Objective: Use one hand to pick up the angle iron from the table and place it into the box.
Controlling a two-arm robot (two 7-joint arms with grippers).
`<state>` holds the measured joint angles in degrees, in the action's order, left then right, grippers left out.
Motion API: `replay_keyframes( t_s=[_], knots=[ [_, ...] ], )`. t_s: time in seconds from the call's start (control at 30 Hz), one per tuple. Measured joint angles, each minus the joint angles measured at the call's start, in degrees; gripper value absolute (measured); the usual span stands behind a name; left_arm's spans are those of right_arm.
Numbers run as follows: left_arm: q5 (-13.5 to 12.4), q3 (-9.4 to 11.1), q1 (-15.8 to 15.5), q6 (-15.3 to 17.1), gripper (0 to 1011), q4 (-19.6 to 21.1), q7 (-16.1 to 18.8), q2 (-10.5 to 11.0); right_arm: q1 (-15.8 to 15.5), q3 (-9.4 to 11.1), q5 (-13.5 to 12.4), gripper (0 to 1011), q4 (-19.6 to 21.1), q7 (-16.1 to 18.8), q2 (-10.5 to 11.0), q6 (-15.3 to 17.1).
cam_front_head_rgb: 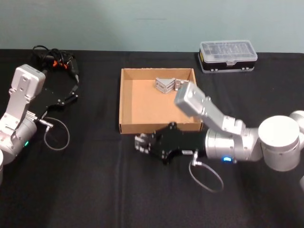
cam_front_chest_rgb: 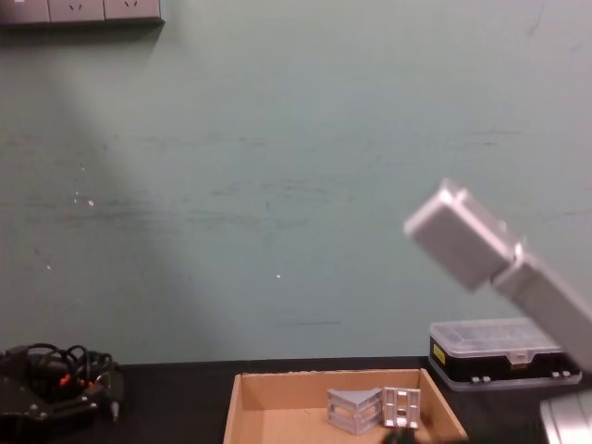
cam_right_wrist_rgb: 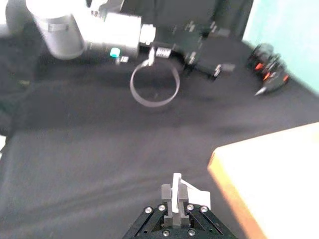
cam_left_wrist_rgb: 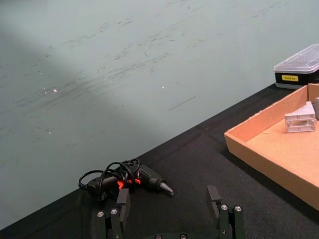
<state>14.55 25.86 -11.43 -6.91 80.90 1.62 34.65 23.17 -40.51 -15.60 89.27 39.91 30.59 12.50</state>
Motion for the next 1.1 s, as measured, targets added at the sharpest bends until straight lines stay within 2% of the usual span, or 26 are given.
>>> replay_keyframes(
  t_s=[0.17,0.3,0.37,0.47,0.67,1.1],
  knots=[
    [0.0,0.0,0.0,0.0,1000,0.0,0.0,0.0,1.1,2.7,-2.3,70,1.3,-1.7,-0.7,-0.4],
    [0.0,0.0,0.0,0.0,1000,0.0,0.0,0.0,2.8,4.2,-2.3,70,0.7,-3.9,-1.5,-1.7],
    [0.0,0.0,0.0,0.0,1000,0.0,0.0,0.0,3.5,4.6,-1.8,70,0.0,-4.8,-1.8,-2.2],
    [0.0,0.0,0.0,0.0,1000,0.0,0.0,0.0,5.1,5.2,0.2,70,-2.2,-6.8,-2.6,-3.5],
    [0.0,0.0,0.0,0.0,1000,0.0,0.0,0.0,7.1,5.5,3.0,70,-7.0,-8.3,-4.4,-4.8],
    [0.0,0.0,0.0,0.0,1000,0.0,0.0,0.0,10.4,4.9,6.6,70,-17.6,-8.3,-9.0,-5.7]
  ],
)
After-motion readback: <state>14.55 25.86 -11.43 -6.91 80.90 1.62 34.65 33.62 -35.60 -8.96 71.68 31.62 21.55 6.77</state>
